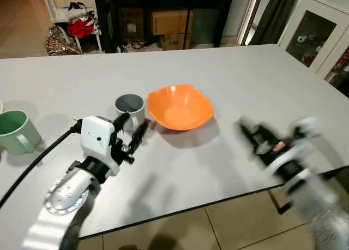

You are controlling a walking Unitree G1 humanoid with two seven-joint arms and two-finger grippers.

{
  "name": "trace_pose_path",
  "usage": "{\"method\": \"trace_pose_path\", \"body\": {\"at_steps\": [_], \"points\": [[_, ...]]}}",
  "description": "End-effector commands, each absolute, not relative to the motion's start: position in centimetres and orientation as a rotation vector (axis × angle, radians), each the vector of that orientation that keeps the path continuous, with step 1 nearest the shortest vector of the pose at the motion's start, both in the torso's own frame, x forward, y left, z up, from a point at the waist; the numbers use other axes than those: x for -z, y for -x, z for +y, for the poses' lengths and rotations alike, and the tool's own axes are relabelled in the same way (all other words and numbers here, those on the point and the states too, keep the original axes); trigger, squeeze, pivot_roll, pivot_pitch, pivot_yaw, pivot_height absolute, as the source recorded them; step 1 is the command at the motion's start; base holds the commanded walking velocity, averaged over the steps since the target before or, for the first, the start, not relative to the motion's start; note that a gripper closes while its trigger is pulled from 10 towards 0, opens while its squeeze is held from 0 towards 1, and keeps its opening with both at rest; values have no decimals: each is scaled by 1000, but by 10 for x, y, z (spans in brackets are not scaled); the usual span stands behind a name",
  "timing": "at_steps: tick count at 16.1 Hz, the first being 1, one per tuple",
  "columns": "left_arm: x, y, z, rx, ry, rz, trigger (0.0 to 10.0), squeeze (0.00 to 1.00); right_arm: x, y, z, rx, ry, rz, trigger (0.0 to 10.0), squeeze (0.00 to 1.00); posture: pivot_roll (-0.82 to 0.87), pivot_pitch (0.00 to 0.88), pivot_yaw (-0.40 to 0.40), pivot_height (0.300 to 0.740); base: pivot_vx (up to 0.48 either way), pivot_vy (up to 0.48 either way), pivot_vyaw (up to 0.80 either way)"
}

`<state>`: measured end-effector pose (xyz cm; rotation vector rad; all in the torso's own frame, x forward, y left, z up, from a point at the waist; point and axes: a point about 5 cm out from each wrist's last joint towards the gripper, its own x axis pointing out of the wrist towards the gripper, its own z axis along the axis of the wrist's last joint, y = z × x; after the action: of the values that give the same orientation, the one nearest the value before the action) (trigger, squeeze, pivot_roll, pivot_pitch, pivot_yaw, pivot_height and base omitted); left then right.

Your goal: Setting the table

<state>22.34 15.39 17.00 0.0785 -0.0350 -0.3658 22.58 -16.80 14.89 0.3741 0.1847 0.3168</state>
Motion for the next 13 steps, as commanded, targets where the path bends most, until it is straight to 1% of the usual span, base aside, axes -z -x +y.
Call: {"method": "trace_pose_path", "body": {"at_steps": [1,2,3,4,6,9,12,13], "points": [[-166,-230,157,273,-116,0,10000,0,-152,-222,-163,-309,-313,173,10000,1000,73,0,-44,740,0,0,0],[-164,-233,158,249,-110,19,10000,0,-149,-219,-158,-278,-297,193,10000,1000,66,0,-50,740,0,0,800],[-165,-234,159,256,-118,-14,10000,0,-147,-218,-154,-278,-211,192,10000,1000,64,0,-53,740,0,0,800],[-162,-233,160,267,-135,-1,10000,0,-149,-218,-152,-285,-186,155,10000,1000,72,0,-58,740,0,0,800],[-160,-230,158,284,-117,7,10000,0,-150,-219,-150,-282,-188,131,10000,1000,78,0,-71,740,0,0,800],[-161,-230,145,331,-110,7,10000,0,-158,-221,-147,-279,-153,74,10000,1000,55,0,-60,740,0,0,800],[-158,-234,142,326,-123,43,10000,0,-153,-220,-150,-246,-63,74,10000,1000,53,0,-41,740,0,0,800],[-160,-235,139,354,-132,41,10000,0,-152,-219,-150,-242,-73,75,10000,1000,49,0,-34,740,0,0,800]]}}
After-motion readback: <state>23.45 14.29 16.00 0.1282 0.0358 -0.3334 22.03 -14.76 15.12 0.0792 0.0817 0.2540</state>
